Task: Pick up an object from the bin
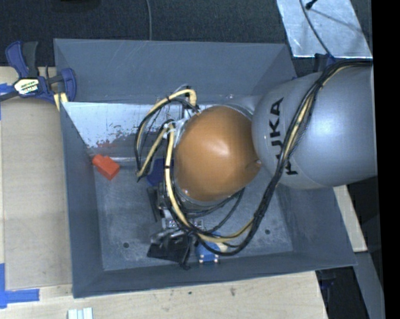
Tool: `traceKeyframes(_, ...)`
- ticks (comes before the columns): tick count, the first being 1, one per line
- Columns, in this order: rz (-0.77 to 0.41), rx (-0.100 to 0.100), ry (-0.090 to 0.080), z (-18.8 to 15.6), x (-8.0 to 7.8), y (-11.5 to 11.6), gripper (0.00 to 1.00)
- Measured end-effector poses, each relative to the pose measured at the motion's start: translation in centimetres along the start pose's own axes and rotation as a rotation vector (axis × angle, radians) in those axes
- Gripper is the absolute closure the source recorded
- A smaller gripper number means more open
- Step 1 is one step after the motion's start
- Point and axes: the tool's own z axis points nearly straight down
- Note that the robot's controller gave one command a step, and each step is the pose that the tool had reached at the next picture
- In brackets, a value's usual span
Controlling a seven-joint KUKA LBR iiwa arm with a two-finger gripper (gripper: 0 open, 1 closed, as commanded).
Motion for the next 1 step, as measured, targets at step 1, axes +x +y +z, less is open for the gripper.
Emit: traceKeyframes(1, 0.003, 0.004, 0.000, -4.28, 0.03, 0.06, 1.00)
